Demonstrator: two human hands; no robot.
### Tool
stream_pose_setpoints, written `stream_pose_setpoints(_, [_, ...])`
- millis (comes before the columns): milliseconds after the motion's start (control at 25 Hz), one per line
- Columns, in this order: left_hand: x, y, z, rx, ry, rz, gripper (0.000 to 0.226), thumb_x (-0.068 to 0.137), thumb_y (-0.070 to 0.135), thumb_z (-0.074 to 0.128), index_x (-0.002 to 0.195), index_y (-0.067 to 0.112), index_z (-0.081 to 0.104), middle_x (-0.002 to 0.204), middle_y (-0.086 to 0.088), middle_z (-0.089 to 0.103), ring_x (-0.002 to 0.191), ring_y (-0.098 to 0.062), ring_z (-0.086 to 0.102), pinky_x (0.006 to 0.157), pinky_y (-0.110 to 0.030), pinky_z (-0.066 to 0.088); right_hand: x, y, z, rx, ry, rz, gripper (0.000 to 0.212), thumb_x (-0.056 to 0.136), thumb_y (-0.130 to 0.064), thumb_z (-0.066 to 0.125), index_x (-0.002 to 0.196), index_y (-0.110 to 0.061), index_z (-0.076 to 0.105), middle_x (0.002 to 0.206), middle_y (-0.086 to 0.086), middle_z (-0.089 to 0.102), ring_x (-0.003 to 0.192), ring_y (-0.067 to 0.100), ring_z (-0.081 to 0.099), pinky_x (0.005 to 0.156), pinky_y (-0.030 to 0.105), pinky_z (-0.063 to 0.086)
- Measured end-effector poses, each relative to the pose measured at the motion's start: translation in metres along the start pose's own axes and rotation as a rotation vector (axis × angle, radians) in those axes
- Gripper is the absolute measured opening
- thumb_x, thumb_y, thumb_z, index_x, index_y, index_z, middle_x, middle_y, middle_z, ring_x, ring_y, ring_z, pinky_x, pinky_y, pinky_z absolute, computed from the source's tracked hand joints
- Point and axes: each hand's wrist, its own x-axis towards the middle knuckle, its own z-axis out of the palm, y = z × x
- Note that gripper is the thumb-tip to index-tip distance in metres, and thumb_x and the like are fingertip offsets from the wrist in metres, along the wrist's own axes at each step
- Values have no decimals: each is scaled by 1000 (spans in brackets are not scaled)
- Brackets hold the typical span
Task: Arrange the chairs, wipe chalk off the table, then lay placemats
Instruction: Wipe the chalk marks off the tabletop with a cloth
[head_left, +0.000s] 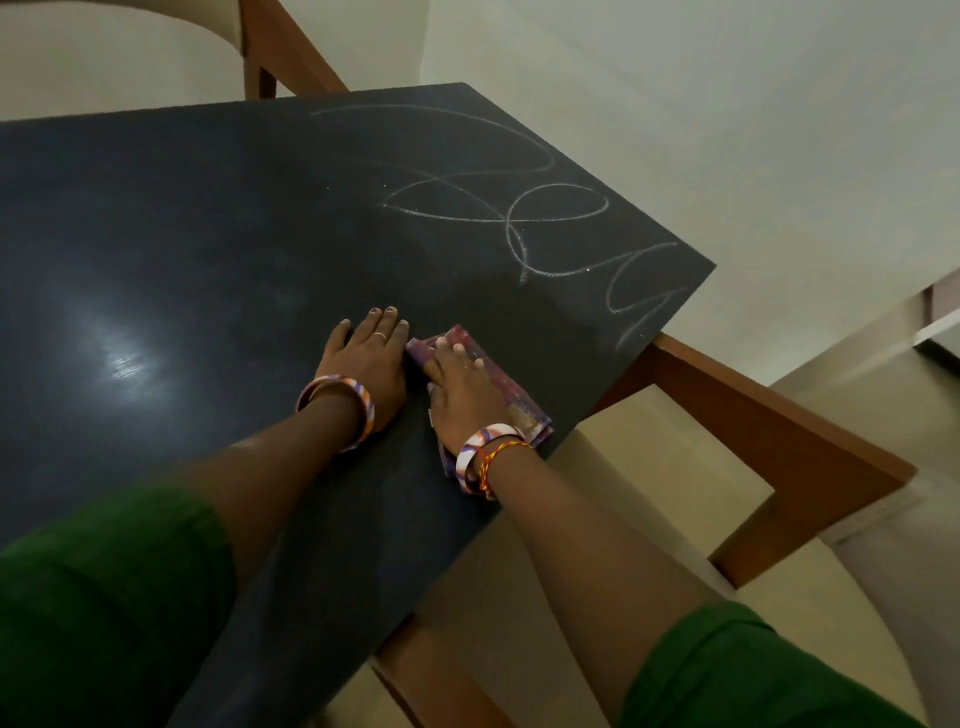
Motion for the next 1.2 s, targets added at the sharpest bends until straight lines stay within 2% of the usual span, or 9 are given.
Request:
stream_pose_setpoints(200, [-95, 17, 16, -83, 18, -115, 53, 100, 27, 29, 149, 16, 11, 157, -2, 3, 145, -18, 1, 116, -38, 0, -61, 5, 5, -85, -136, -95, 54, 99, -9, 37, 149, -18, 22, 156, 7, 20, 144, 31, 16, 115, 41, 20])
stream_pose_setpoints(400, [-202, 91, 36, -236, 110, -354, 54, 95, 24, 42, 145, 12, 25, 156, -9, 13, 144, -25, 7, 116, -41, 5, -165, 20, -23, -260, -287, -387, 42, 95, -9, 41, 135, -24, 45, 136, 9, 44, 121, 30, 48, 96, 33, 39])
stream_pose_setpoints(480, [-237, 135, 47, -295, 102, -372, 43, 92, 20, 49, 134, 15, 43, 152, -13, 24, 140, -29, 19, 114, -44, 16, -214, 44, -40, -393, -332, -452, 36, 97, -16, 41, 132, -23, 49, 130, 11, 49, 115, 30, 52, 86, 32, 40])
stream_pose_setpoints(600, [-273, 209, 55, -487, 143, -316, 23, 86, 13, 54, 107, 21, 58, 118, -10, 57, 109, -26, 51, 94, -39, 42, -275, 90, -69, -506, -280, -454, 35, 98, -19, 41, 132, -18, 47, 127, 10, 54, 115, 29, 53, 79, 30, 37])
stream_pose_setpoints(680, [-289, 257, 58, -506, 134, -280, 24, 88, 16, 54, 110, 21, 59, 104, -3, 62, 95, -19, 54, 93, -36, 39, -301, 126, -82, -676, -209, -477, 36, 97, -12, 41, 132, -16, 46, 129, 11, 53, 116, 29, 53, 85, 33, 42])
stream_pose_setpoints(760, [-295, 284, 64, -350, 80, -253, 21, 90, 33, 51, 103, 22, 63, 94, 3, 65, 94, -16, 57, 109, -45, 22, -316, 160, -80, -788, -166, -544, 37, 95, -5, 44, 130, -13, 46, 130, 14, 50, 117, 31, 52, 91, 36, 44])
stream_pose_setpoints(840, [-297, 291, 65, -233, 25, -285, 34, 90, 47, 46, 95, 20, 65, 86, 3, 66, 88, -14, 58, 112, -45, 11, -322, 191, -72, -798, -221, -578, 47, 91, 4, 45, 133, -17, 46, 132, 16, 45, 119, 33, 51, 94, 38, 43])
stream_pose_setpoints(1040, [-294, 292, 67, -155, 18, -315, 34, 95, 41, 39, 99, 19, 65, 90, 0, 68, 88, -14, 60, 114, -40, 10, -323, 208, -75, -731, -232, -568, 57, 94, 1, 46, 143, -24, 35, 148, 19, 30, 133, 36, 36, 108, 41, 35])
stream_pose_setpoints(1200, [-293, 294, 66, -167, 20, -361, 30, 95, 35, 41, 104, 20, 66, 95, 2, 67, 89, -11, 56, 113, -40, 14, -334, 194, -64, -810, -328, -725, 47, 94, -3, 42, 140, -14, 40, 139, 20, 41, 129, 35, 41, 100, 41, 37])
